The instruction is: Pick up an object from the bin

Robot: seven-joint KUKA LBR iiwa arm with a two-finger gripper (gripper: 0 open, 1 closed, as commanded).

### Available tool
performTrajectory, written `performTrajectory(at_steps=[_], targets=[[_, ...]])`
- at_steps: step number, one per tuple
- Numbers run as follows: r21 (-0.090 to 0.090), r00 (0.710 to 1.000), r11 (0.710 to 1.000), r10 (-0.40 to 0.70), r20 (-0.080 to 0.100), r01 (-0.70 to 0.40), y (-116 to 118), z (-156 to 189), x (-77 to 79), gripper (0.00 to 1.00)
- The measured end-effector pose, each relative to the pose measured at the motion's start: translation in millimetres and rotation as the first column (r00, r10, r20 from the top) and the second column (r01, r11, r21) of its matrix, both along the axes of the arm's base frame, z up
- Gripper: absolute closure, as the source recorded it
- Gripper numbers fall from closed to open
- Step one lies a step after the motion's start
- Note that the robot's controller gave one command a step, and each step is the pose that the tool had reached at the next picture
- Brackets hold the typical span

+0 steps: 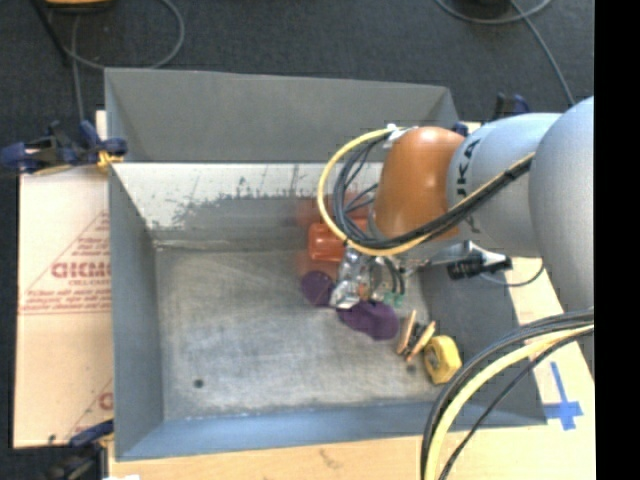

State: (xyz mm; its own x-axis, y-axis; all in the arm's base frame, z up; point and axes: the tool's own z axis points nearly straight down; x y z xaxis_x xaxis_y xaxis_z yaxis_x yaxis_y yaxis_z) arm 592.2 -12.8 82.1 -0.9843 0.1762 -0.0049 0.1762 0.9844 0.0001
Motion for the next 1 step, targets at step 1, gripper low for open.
performTrajectory(at_steps=[1], targets=[[-0.001,1.0,1.0,0.012,-0.006,-0.012,-1.3,21.0,-5.6,1.0]])
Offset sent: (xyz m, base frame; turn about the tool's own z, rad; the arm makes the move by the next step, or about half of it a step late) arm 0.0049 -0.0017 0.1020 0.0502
